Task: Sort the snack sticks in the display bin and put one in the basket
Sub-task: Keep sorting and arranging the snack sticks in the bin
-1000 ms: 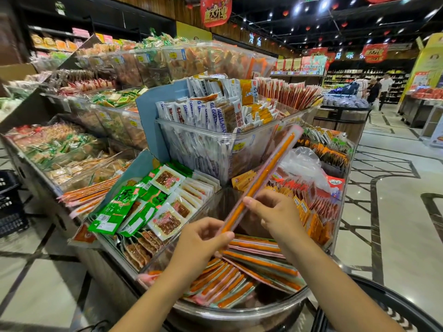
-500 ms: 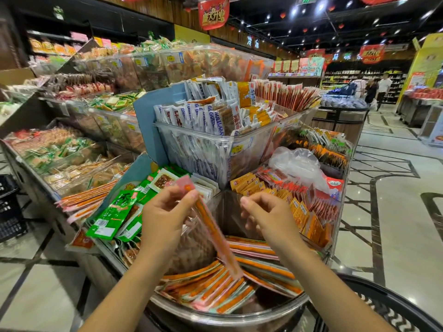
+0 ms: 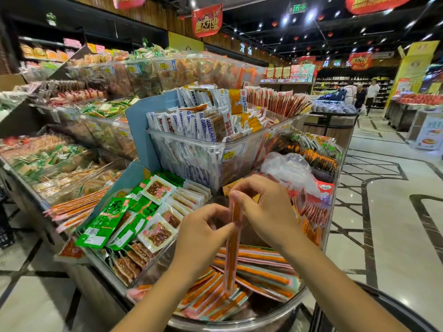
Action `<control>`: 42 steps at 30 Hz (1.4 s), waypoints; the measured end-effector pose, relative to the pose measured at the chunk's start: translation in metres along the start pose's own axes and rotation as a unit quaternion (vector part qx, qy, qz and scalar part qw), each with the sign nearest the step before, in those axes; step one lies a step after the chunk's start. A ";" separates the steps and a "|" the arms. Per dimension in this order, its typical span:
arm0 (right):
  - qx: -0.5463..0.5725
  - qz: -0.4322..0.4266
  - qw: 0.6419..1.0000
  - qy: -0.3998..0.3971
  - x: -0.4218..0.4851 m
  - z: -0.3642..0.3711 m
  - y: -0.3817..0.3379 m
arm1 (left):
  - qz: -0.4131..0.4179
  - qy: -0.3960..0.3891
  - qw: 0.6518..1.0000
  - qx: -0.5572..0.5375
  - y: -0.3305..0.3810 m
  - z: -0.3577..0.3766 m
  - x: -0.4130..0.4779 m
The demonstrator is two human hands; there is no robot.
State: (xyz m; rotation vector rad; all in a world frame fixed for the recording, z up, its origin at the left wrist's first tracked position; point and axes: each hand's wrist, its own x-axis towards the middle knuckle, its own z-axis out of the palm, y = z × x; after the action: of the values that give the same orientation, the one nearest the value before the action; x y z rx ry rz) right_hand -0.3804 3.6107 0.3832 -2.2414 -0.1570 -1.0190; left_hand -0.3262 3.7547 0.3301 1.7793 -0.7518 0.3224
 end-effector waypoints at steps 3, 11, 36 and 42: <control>-0.007 0.018 0.998 0.068 -0.002 -0.007 0.008 | 0.012 -0.037 0.987 0.157 -0.009 0.014 -0.016; -0.003 0.079 0.987 0.141 -0.015 -0.033 0.024 | 0.059 -0.047 0.942 0.328 -0.029 0.043 -0.013; -0.372 0.109 0.910 -0.149 -0.089 -0.036 0.090 | 0.044 -0.287 0.873 0.393 -0.099 0.083 0.023; -0.400 0.093 0.905 -0.107 -0.090 -0.024 0.088 | 0.060 -0.238 0.909 0.338 -0.093 0.039 0.033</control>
State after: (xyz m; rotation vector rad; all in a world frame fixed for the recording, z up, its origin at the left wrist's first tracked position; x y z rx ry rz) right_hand -0.4254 3.5419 0.2848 -3.0298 0.4621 -0.8053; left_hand -0.2485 3.7240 0.2650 2.5226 -1.1990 0.2444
